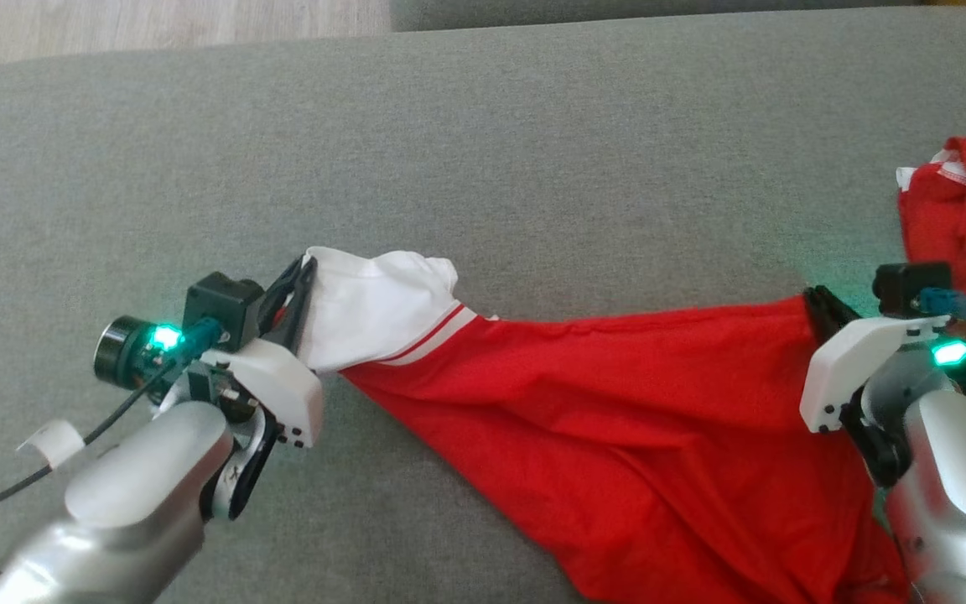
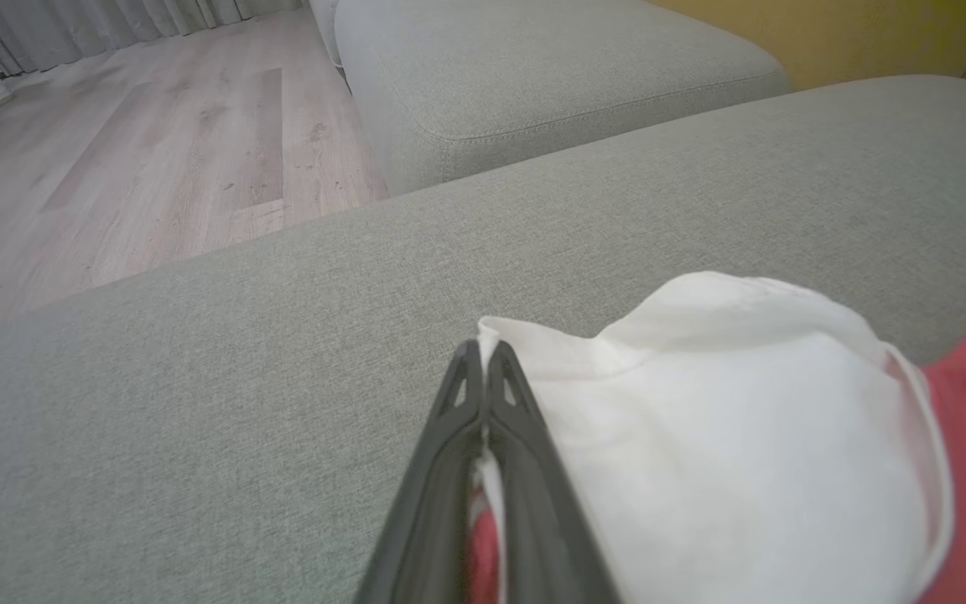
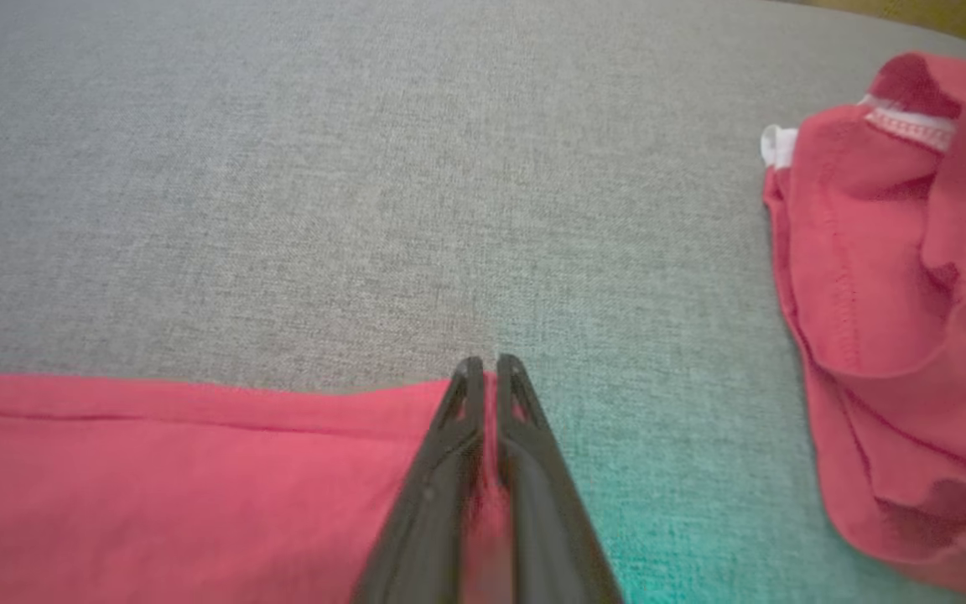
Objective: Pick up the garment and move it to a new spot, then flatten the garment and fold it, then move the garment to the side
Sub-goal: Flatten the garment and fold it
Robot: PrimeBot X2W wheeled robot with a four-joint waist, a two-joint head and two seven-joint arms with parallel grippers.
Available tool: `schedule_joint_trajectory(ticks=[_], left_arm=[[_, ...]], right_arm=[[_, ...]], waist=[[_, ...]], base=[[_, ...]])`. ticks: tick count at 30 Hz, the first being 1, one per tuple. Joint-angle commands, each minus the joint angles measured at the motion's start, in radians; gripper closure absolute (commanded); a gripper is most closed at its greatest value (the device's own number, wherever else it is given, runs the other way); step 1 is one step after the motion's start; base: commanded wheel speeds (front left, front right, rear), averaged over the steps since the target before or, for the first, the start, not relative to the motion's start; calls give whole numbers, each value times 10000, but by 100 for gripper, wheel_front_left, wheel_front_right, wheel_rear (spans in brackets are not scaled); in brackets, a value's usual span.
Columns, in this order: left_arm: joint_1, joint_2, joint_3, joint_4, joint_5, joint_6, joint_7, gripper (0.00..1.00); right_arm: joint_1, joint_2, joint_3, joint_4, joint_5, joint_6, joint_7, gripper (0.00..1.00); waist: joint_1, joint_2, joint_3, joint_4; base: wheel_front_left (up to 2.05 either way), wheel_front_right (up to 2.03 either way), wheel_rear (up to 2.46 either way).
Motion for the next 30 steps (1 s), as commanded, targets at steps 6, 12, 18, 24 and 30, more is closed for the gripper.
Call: schedule_joint_trajectory(ticks=[6,12,18,24,30], left_arm=[[-552,526,525,-231,69,175,-80,100],[-644,641,658,-289,77,126,-369,100],[-1107,646,1009,-514,43,-109,-899,100],[-2813,792,1341,-498,180,-796,-620,100],[-5927,607,1656,660,993,-1718,-719,100]], right_arm=[[-48,-138,158,-489,121,-7,119,100],[-106,-260,-67,-1013,199,-7,-272,100],[-554,-458,-407,-1734,272,-7,-838,100],[-2281,-654,-875,-2379,94,-7,-1349,100],[-5608,-849,-743,-2187,7,-7,-1780,100]], waist=[[0,0,-16,-18],[0,0,-140,-90],[0,0,-242,-174],[0,0,157,-241],[0,0,1042,-282]], base=[[0,0,0],[0,0,0],[0,0,0],[0,0,0],[0,0,0]])
